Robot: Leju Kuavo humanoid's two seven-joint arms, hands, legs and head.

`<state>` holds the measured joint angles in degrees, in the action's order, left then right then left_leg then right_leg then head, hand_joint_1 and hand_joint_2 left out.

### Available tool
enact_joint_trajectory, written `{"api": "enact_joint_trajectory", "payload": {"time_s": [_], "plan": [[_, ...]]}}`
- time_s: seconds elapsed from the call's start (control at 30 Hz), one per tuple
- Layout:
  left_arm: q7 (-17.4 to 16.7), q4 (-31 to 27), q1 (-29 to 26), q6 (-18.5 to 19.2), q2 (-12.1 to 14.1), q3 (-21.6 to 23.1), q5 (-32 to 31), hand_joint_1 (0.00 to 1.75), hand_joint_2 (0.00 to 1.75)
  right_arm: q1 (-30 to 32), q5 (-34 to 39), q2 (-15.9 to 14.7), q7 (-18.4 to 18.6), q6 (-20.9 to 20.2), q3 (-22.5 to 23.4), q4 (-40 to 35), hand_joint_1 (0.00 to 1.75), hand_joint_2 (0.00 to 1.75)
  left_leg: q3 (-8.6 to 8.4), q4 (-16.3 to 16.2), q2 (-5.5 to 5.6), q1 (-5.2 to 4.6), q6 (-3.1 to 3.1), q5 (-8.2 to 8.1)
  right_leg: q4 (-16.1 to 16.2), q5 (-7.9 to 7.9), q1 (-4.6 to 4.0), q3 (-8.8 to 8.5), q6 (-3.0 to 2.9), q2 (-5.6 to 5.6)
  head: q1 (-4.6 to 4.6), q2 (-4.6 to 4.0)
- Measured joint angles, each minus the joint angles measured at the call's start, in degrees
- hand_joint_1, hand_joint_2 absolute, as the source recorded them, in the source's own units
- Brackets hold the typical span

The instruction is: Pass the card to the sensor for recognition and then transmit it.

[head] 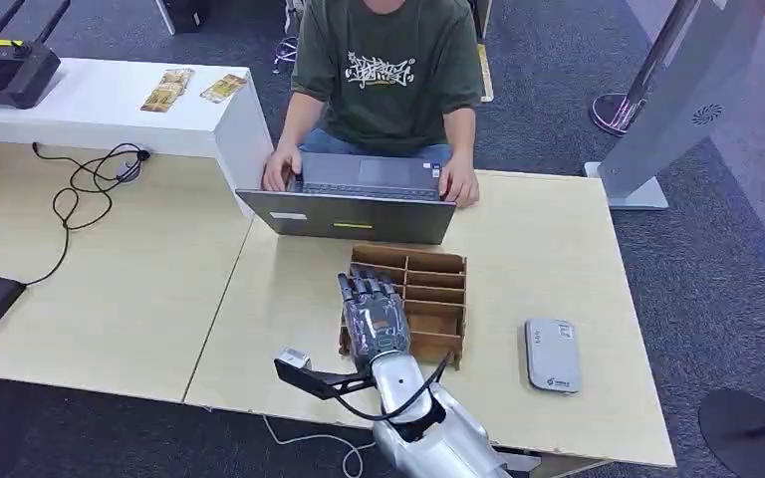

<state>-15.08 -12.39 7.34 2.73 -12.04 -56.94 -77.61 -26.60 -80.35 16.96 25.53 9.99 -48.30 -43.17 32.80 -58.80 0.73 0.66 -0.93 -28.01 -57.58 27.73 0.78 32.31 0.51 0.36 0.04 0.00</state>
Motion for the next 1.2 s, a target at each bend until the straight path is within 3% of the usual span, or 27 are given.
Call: {"api": "enact_joint_trajectory", "payload": {"time_s": [0.33,1.2], "plan": [[0.4,0.0,-0.2,-0.8,0.0,-1.2,0.7,0.00,0.00,0.9,0.0,-0.8,1.7,-2.9,0.0,-3.3,0.00,1.75,0.00,0.0,-0.01,0.00,0.00,0.00,0.0,0.00,0.00,0.03,0.00,0.01,0.02,0.00],[0.3,0.0,-0.2,-0.9,-0.3,-1.7,-0.2,0.00,0.00,8.1,1.8,-4.7,2.6,-0.3,0.7,-7.9,0.00,1.75,0.01,0.0,-0.05,0.00,0.00,-0.01,0.0,0.00,0.00,0.07,0.00,0.02,0.00,0.00]]}}
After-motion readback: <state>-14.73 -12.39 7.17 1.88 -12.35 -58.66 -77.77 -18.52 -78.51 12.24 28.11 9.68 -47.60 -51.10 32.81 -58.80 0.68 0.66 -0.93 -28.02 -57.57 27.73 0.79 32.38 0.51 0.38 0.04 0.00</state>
